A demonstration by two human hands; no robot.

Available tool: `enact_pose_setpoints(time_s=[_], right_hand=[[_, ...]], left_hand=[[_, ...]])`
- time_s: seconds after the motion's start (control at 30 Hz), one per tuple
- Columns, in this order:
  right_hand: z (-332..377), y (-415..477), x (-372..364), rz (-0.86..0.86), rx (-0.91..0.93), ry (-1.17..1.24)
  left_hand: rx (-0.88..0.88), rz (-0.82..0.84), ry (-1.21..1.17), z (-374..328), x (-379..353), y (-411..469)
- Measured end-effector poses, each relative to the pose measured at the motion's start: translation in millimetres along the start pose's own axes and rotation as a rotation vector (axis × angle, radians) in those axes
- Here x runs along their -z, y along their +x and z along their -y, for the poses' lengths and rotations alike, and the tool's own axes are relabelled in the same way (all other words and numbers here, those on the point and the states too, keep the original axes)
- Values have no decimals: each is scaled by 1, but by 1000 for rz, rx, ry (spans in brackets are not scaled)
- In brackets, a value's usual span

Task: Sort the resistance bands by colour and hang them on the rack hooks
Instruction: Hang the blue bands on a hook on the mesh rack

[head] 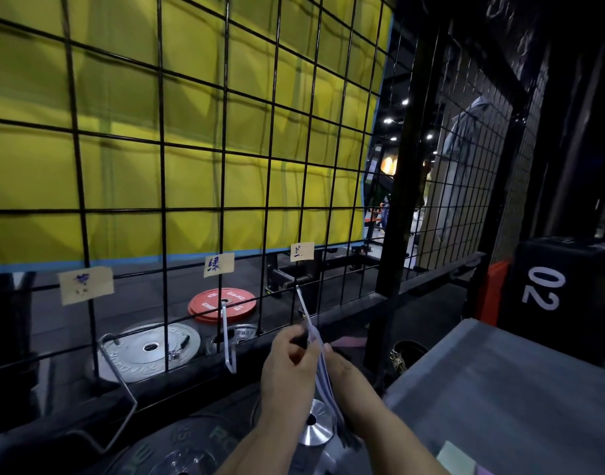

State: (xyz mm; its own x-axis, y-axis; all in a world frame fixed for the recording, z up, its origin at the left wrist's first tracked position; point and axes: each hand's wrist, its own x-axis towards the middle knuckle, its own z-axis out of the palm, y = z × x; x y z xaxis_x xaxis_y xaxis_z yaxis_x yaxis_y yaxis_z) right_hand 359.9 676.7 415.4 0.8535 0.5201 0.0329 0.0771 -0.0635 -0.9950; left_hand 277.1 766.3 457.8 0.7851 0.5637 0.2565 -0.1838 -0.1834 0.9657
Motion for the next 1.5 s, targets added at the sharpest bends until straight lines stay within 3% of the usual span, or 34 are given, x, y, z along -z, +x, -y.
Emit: enact_pose_setpoints(time_s=[0.23,0.5,0.7,0.83,1.07,1.5], right_hand=[[-5,-6,6,-50,-75,14],[-21,-27,6,-160,-67,-44],[-40,-38,16,-120,-136,62],[-39,-38,16,-113,-191,146],[-43,-38,10,-69,-186,-46],[-62,-43,6,-74,-170,-93]], left_hand=[[51,197,365,12,-8,-15],[31,162,542,19,-15,-20],[28,146,642,34,-26,-28],[28,130,672,39,-30,-28],[28,131,666,49,-25,-27],[25,135,647,68,-21,-41]])
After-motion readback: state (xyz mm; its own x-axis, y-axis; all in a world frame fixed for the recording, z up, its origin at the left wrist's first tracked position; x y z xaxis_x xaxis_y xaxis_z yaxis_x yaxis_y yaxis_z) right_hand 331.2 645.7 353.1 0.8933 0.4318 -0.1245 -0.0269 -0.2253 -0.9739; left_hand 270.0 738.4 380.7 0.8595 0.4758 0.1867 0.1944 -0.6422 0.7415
